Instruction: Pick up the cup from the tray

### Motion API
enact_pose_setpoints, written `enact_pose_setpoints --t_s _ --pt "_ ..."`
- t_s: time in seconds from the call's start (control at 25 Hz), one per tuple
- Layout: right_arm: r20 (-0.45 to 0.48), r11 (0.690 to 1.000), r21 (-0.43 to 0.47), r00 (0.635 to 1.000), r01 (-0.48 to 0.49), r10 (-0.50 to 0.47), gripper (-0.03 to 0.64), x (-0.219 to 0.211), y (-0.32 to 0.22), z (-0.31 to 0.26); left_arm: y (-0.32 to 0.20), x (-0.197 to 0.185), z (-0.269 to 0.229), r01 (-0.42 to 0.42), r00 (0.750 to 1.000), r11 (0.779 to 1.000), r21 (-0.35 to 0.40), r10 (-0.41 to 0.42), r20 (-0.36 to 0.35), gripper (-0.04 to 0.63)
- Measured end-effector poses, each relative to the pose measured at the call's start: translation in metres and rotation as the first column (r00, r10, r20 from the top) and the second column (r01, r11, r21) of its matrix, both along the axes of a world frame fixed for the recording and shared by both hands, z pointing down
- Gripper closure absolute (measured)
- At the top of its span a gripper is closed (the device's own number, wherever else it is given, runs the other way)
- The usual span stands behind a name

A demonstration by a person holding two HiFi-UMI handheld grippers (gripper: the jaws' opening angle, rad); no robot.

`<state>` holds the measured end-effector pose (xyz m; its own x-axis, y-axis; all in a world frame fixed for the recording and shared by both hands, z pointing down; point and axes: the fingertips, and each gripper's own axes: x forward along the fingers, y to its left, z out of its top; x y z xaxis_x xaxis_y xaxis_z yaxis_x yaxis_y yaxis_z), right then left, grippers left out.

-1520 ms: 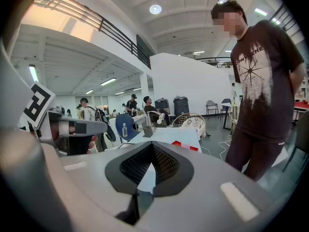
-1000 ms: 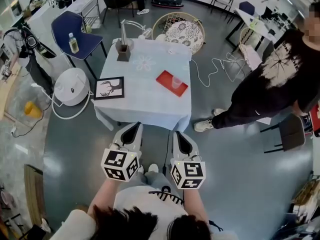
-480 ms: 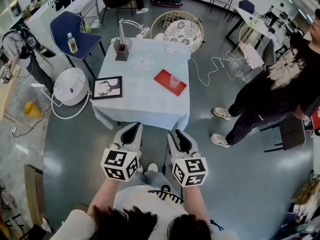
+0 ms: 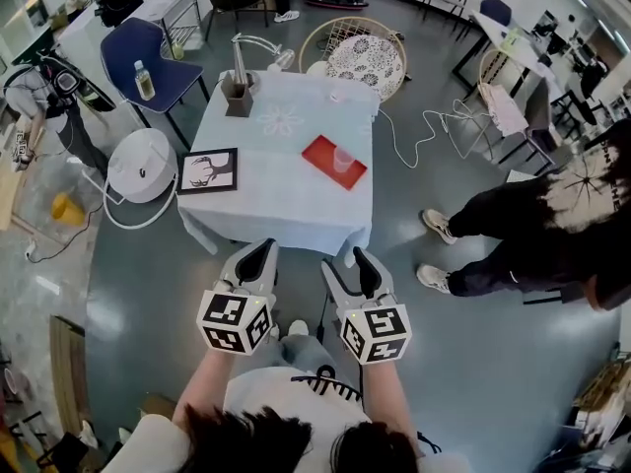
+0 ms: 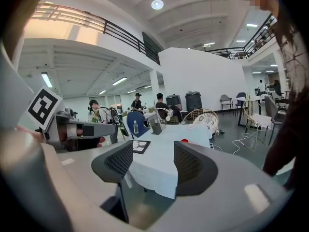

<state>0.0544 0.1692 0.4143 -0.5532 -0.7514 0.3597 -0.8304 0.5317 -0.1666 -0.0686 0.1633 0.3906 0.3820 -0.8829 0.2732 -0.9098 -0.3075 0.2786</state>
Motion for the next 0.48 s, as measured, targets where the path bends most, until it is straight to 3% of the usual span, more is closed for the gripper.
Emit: enact_pose_setpoints --t_s 0.12,0.48 --pt "0.008 0.999 -0.009 0.999 0.032 -0.031 0.299 0.004 -0.007 0.005 -0.005 0.005 0.002 0.016 1.000 1.000 0.001 -0.016 0.001 0.595" --pt "-0.010 1.000 -0.016 1.000 0.015 -0.016 0.276 0.013 -0.035 0.021 -0.025 0.009 0.016 0.024 1.000 1.000 -0.020 -0.023 0.019 0.594"
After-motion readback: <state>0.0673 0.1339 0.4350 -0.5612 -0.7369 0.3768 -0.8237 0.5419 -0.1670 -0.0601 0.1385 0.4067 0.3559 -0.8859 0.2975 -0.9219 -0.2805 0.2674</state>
